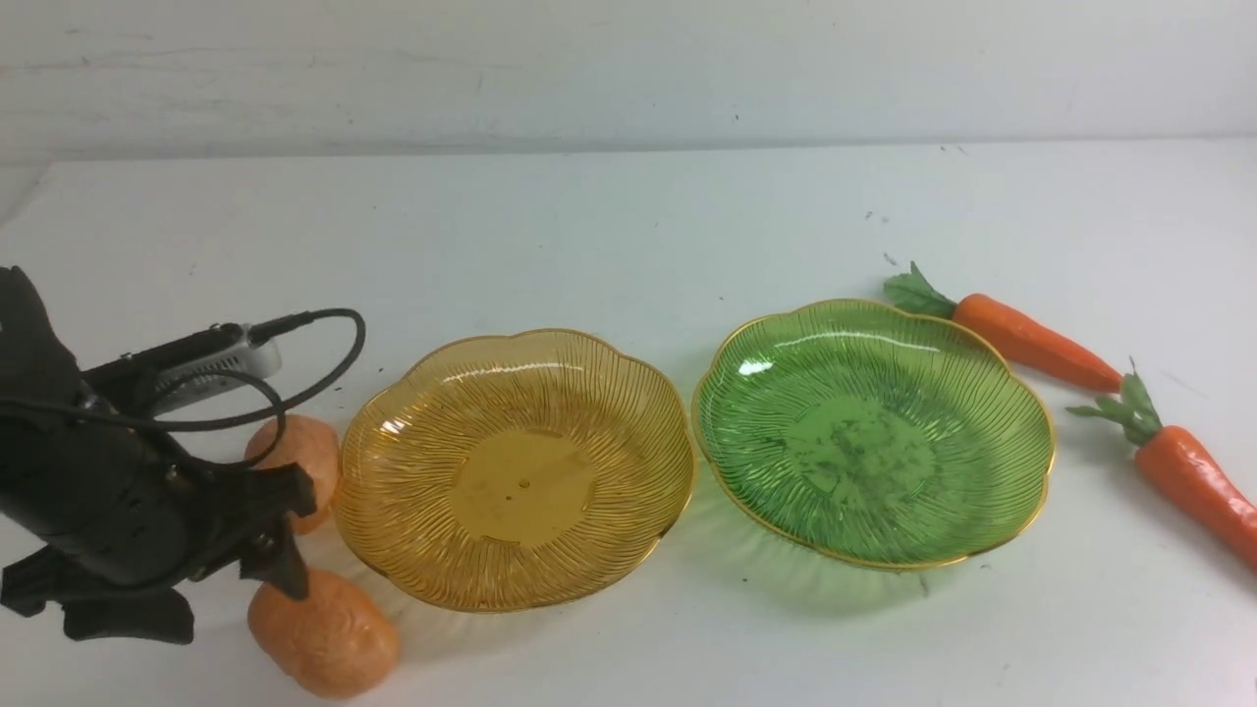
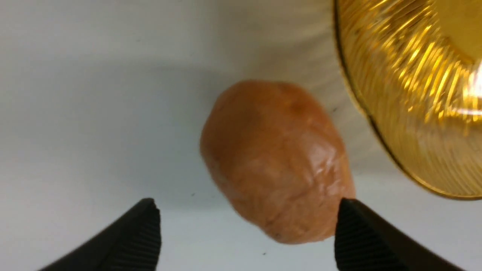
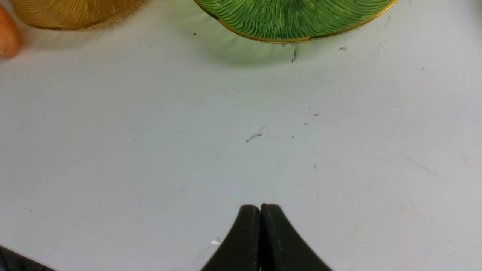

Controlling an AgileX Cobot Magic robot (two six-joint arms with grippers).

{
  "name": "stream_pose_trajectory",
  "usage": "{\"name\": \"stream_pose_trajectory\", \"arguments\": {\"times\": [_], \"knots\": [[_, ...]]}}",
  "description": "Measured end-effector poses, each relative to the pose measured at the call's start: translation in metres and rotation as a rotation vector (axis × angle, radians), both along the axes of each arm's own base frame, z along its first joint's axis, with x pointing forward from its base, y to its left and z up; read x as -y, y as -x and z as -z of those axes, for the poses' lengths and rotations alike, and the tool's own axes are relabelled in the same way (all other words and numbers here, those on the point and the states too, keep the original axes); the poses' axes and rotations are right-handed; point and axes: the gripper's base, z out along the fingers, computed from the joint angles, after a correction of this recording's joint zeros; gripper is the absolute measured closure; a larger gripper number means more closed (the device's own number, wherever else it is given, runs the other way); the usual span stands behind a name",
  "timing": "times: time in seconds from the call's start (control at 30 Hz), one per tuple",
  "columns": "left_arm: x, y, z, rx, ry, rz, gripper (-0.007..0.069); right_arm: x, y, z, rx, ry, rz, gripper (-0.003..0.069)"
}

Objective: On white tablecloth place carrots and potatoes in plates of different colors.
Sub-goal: 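Put the potatoes from the left side into the left plate with the left gripper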

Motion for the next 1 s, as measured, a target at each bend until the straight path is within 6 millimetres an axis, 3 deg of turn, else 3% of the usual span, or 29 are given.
{"name": "stream_pose_trajectory", "arguments": {"times": [0.17, 0.47, 0.67, 0.77, 0.9, 1.0], "knots": [[0.016, -0.007, 0.007, 0.024, 0.018, 0.019, -0.0010, 0.000, 0.000, 0.000, 0.006, -0.001, 0.002, 0.0671], [0.019, -0.017, 0.033, -0.057, -0.030, -0.045, -0.0023, 0.000, 0.000, 0.000, 0.005, -0.001, 0.003, 0.0671], [0.015, -0.023, 0.046, -0.076, -0.082, -0.052, 0.0028, 0.000, -0.001, -0.001, 0.007, -0.001, 0.003, 0.0671], [0.015, -0.026, 0.054, -0.092, -0.089, -0.053, 0.0102, 0.000, -0.001, -0.001, 0.007, -0.001, 0.003, 0.0671], [0.015, -0.024, 0.050, -0.098, -0.096, -0.001, 0.0221, 0.000, -0.001, -0.001, 0.014, -0.002, 0.006, 0.0671], [0.016, -0.019, 0.009, -0.020, -0.078, 0.035, 0.0237, 0.000, -0.002, -0.002, 0.026, -0.003, 0.011, 0.0671]]}}
